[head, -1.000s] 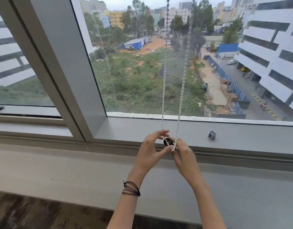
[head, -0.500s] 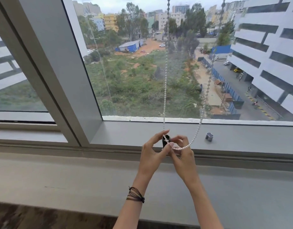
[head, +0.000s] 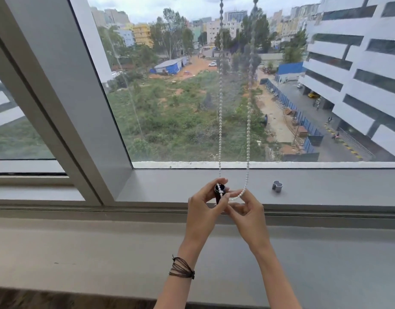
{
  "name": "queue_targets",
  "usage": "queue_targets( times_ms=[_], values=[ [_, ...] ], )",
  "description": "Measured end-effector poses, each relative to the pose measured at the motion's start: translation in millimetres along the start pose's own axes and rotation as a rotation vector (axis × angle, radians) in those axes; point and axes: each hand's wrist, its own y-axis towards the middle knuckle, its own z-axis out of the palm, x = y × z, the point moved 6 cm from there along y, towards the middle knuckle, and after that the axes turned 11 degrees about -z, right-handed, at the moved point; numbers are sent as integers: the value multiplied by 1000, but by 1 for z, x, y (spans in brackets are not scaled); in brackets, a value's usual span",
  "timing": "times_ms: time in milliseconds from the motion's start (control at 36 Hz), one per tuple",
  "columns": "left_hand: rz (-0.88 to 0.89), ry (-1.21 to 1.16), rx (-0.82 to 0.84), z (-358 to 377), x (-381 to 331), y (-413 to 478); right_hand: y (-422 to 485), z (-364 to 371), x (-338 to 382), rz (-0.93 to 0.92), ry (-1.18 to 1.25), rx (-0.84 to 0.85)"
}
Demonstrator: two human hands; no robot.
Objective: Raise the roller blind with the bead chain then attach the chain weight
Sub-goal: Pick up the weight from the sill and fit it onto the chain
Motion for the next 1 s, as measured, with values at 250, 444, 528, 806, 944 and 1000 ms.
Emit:
queue_targets(
  times_ms=[250, 444, 528, 806, 944, 1000],
  values=[
    [-5, -49, -3, 5, 4, 2, 6, -8, 2, 32, -92, 122],
    [11, -3, -12, 8, 7, 2, 24, -57, 21, -207, -713, -281],
    [3, -3, -1, 8, 7, 1, 28, -87, 9, -144, -854, -393],
    [19, 11, 8, 10, 4, 0, 40, -116, -25, 104, -818, -228],
    [9, -14, 13, 8, 6, 3, 45, -117, -31, 100, -875, -189],
    [17, -17, 7, 7, 5, 3, 46, -118, -32, 88, -891, -192]
  ],
)
